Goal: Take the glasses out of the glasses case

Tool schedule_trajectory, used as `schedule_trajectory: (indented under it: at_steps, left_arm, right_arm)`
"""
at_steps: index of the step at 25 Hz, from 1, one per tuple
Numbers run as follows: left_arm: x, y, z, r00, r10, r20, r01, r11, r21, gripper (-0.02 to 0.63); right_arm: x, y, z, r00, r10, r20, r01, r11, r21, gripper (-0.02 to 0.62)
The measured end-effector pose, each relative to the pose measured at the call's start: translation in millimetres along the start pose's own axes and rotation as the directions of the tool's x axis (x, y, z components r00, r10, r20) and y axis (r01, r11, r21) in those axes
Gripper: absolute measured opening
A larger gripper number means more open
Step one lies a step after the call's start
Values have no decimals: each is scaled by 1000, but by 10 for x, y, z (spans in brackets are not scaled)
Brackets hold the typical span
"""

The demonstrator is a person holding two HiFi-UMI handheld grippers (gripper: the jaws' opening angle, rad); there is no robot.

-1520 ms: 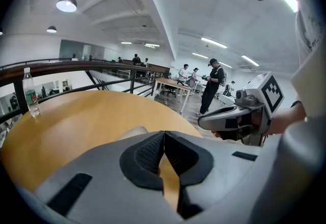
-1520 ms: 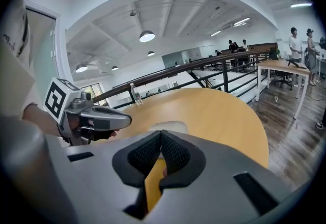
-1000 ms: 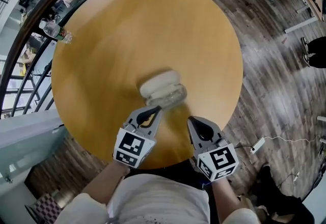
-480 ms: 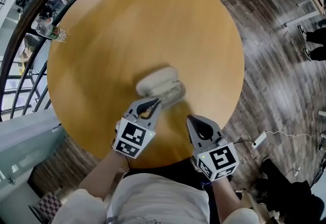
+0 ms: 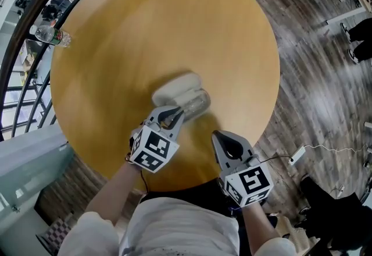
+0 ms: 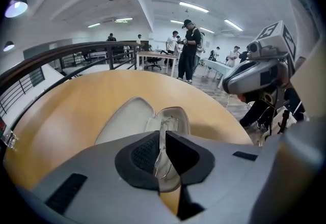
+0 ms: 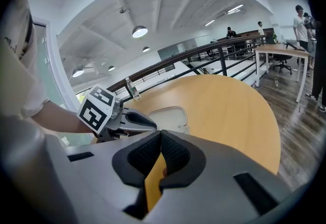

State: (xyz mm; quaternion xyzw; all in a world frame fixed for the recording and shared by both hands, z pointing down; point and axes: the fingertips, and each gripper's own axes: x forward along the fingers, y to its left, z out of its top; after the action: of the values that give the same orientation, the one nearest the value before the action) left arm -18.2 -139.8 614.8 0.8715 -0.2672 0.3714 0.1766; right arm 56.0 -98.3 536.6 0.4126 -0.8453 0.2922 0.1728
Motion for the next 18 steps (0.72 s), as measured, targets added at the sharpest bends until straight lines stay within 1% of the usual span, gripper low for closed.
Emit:
schedule_trajectory:
  at_steps: [1,3,7,14,18]
  left_arm:
    - [21,-7,-12,1000,-10,-10,10,1000,2,32]
    - [66,-24,-34,999,-31,-29,31,1000,4,98]
    - [140,-15,-54,997,-54,-60,55,998,14,98]
    - [244,17,-139,990,-95,-108,96,995,7,97]
    - [292,-20,-167,982,-136,-130,137,991,-2,86]
  right_arm:
    - [2,-2,-7,1000,-1,-1,1,1000,2,25]
    - [-1,-12,-20,1000,-3,-3,3,1000,6,25]
    - [2,-32,-26,1000,-5,-4,5,1000,13,25]
    - [24,-59,-39,1000,-9,-6,9,1000,24,25]
    - [18,-123,-60,1000,-19,-7,19,999,46,25]
